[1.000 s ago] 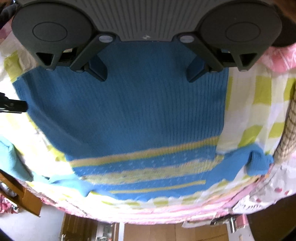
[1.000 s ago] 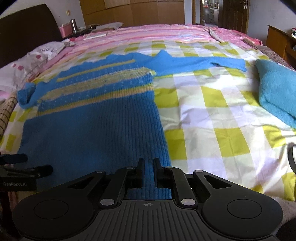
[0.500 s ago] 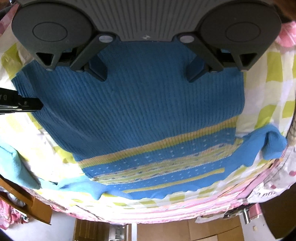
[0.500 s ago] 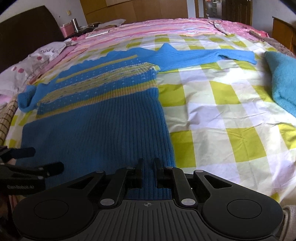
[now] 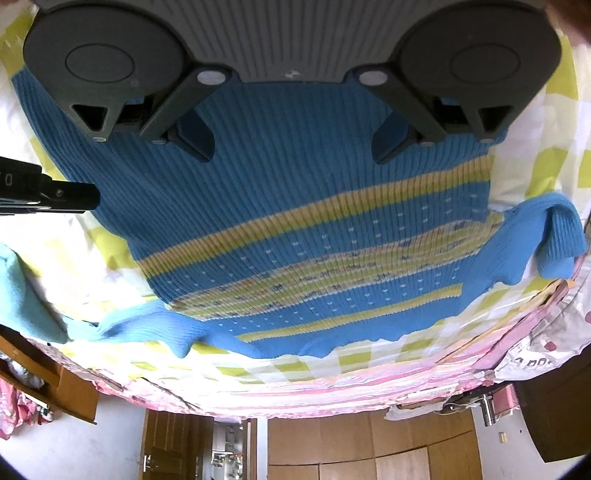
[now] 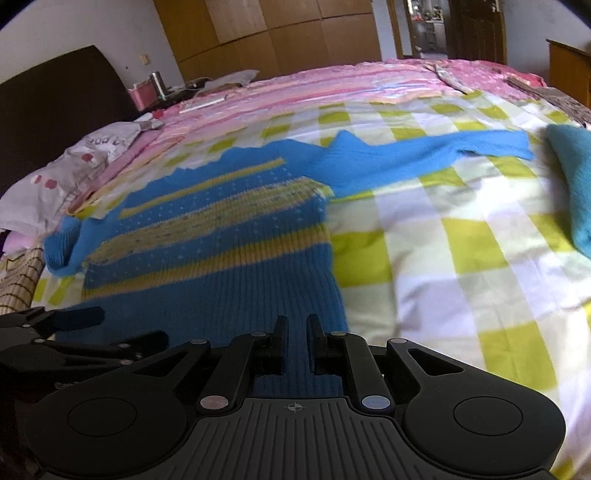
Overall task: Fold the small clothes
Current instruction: 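Grasp the blue sleeve with the right gripper and lift it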
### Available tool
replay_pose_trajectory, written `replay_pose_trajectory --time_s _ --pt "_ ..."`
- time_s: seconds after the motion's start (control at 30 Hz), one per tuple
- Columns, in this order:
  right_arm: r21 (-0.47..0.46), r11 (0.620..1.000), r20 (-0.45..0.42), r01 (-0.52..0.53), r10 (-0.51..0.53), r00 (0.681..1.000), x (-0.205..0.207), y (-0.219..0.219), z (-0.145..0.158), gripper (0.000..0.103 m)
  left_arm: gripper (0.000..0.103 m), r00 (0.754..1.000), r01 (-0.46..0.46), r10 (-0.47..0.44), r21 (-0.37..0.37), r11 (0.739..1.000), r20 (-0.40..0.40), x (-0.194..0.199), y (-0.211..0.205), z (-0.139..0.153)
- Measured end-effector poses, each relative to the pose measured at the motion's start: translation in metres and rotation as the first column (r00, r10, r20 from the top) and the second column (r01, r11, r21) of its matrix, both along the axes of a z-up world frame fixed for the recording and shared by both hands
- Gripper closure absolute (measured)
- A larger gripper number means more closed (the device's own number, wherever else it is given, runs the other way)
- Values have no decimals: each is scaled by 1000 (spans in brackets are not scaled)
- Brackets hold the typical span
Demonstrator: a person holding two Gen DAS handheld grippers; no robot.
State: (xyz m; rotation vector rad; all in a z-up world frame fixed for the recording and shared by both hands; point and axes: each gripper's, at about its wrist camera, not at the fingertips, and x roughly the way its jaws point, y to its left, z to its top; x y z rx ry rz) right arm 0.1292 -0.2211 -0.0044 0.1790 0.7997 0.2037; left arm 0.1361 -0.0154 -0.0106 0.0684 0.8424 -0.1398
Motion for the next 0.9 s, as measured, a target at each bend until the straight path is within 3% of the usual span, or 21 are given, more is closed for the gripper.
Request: replay_pose_trajectory --time_s 0.6,0.9 --pt "38 999 -17 -8 9 1000 51 -1 -14 90 6 999 19 -19 -14 1000 26 44 -18 -3" --pt "109 987 31 122 -126 992 86 -52 -1 90 6 995 60 -59 -11 998 82 65 -49 12"
